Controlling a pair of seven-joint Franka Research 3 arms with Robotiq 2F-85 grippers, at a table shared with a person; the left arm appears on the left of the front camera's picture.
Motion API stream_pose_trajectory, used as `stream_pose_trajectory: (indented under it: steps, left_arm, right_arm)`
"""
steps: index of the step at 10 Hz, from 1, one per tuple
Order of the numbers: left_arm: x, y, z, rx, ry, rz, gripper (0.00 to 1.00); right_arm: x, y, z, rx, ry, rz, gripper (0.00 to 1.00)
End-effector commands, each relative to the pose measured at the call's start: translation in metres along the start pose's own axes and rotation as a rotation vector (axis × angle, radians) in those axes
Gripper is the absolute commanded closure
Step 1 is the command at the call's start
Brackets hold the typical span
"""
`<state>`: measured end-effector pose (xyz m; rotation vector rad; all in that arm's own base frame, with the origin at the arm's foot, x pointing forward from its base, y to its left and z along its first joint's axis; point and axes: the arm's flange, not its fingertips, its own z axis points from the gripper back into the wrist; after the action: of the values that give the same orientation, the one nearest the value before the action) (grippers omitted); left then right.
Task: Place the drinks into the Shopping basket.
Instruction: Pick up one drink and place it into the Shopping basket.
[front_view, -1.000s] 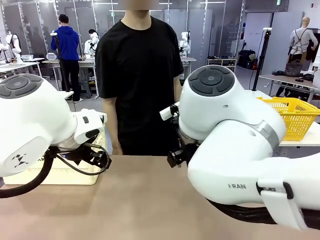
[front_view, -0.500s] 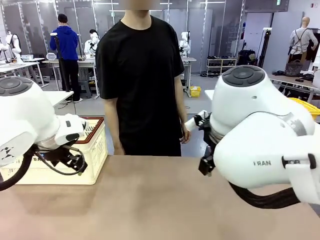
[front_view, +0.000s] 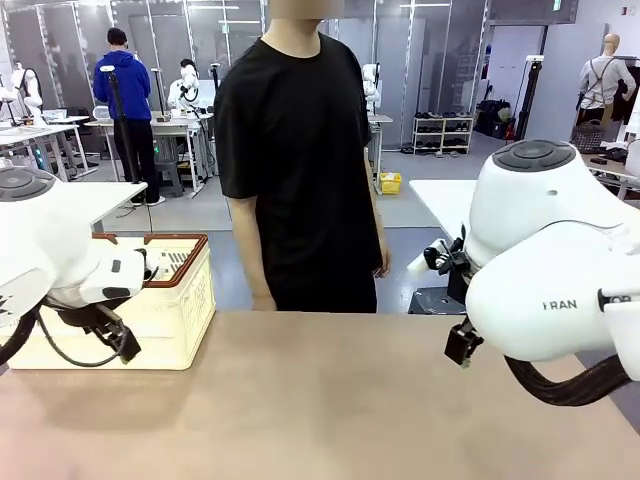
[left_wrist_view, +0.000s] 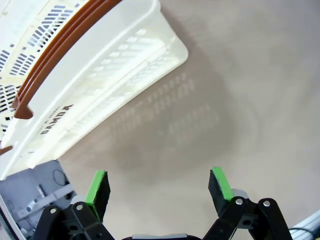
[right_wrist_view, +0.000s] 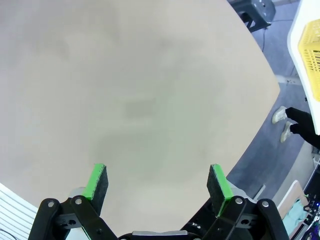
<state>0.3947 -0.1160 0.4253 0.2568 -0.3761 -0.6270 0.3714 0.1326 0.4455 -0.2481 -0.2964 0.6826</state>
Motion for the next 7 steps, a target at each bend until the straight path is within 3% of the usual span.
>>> stream_pose_trajectory:
  steps: [1,7]
  left_arm:
    - [-0.06,0.0,-0.011,0.029,0.017,-0.035,0.0]
    - [-0.073,0.01,-0.021,0.01,0.025,0.098,0.0]
  right_arm:
    - [-0.021,-0.005,-0.003,0.012,0.029,0.049,0.0]
    - [-0.031,-0.008,-0.008,-0.046,0.027,-0.066,0.0]
